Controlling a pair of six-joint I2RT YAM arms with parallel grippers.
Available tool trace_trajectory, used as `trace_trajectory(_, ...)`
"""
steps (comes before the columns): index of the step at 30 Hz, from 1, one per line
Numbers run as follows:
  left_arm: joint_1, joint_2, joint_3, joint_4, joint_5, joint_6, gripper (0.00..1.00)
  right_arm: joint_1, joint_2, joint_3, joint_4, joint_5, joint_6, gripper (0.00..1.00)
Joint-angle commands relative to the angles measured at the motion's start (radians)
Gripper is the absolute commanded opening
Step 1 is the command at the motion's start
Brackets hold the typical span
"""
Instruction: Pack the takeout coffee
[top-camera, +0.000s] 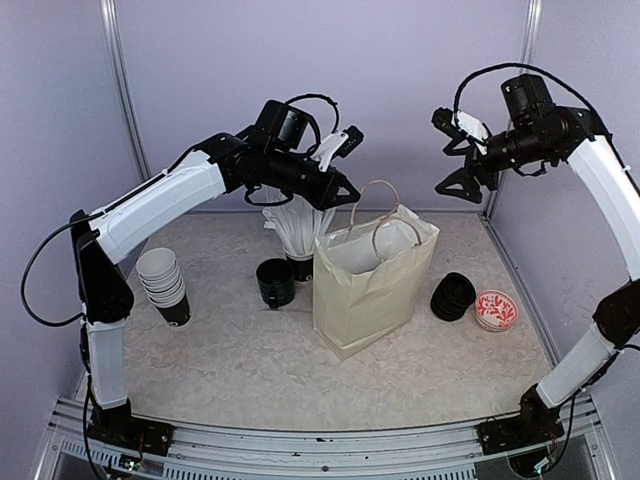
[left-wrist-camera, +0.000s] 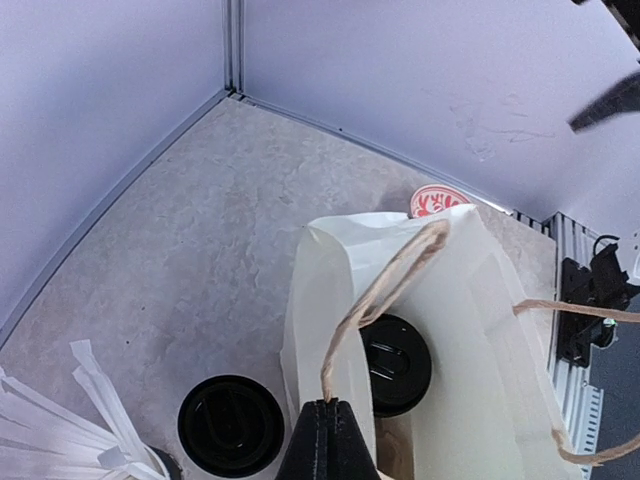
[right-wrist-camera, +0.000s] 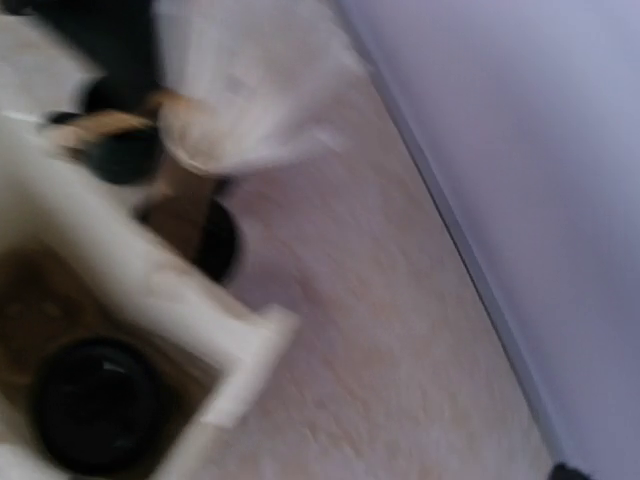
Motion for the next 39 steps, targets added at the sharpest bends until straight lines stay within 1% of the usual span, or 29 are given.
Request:
trace_trajectory(1, -0.02, 0.015, 0.018, -0.007, -0.106, -0.003, 0.09, -0.097, 0.066, -0.079, 0.072, -0.065, 0.103, 0.93)
trace_trajectory(2, -0.022, 0.012, 0.011, -0.008, -0.114, -0.005, 0.2, -0.103, 0.069, -0.11, 0.077, -0.063, 0.096, 0.91)
trace_trajectory(4, -0.027, -0.002, -0.009, -0.004, -0.139, 0.003, 0.34, -0.103, 0.062, -0.176, 0.089, -0.077, 0.072, 0.88)
trace_trajectory(5, -0.033, -0.011, -0.024, 0.004, -0.162, 0.009, 0.4, -0.103, 0.052, -0.211, 0.103, -0.086, 0.07, 0.87)
trace_trajectory(7, -0.038, -0.033, -0.059, 0.032, -0.18, 0.031, 0.46, -0.103, 0.03, -0.266, 0.135, -0.102, 0.075, 0.87)
trace_trajectory(8, -0.04, -0.041, -0.071, 0.042, -0.188, 0.037, 0.48, -0.103, 0.021, -0.287, 0.148, -0.106, 0.077, 0.86)
trace_trajectory(12, -0.037, -0.027, -0.045, 0.065, -0.2, 0.037, 0.48, -0.107, -0.007, -0.348, 0.21, -0.091, 0.101, 0.86)
trace_trajectory(14, -0.036, 0.0, -0.009, 0.082, -0.179, 0.037, 0.44, -0.114, -0.017, -0.382, 0.25, -0.085, 0.124, 0.86)
trace_trajectory(15, -0.036, 0.012, 0.011, 0.093, -0.163, 0.037, 0.4, -0.124, -0.018, -0.405, 0.27, -0.091, 0.136, 0.85)
trace_trajectory(16, -0.037, 0.022, 0.04, 0.101, -0.147, 0.038, 0.34, -0.133, -0.018, -0.416, 0.284, -0.105, 0.149, 0.85)
trace_trajectory(18, -0.042, 0.041, 0.07, 0.11, -0.101, 0.041, 0.15, -0.149, -0.015, -0.415, 0.292, -0.144, 0.172, 0.84)
trace_trajectory(20, -0.056, 0.04, 0.069, 0.121, -0.037, 0.055, 0.01, -0.169, -0.017, -0.394, 0.283, -0.203, 0.18, 0.84)
trace_trajectory(23, -0.097, 0.009, 0.026, 0.116, 0.036, 0.108, 0.0, -0.197, -0.035, -0.371, 0.273, -0.265, 0.179, 0.85)
trace_trajectory(27, -0.163, -0.044, -0.06, 0.095, 0.087, 0.164, 0.0, -0.238, -0.051, -0.378, 0.284, -0.238, 0.178, 0.86)
trace_trajectory(30, -0.204, -0.083, -0.115, 0.071, 0.141, 0.187, 0.0, -0.292, -0.061, -0.404, 0.301, -0.248, 0.18, 0.86)
trace_trajectory(33, -0.232, -0.135, -0.17, 0.063, 0.192, 0.189, 0.0, -0.317, -0.067, -0.43, 0.3, -0.261, 0.172, 0.85)
trace_trajectory(39, -0.285, -0.225, -0.254, 0.09, 0.215, 0.156, 0.0, -0.319, -0.071, -0.466, 0.3, -0.285, 0.16, 0.86)
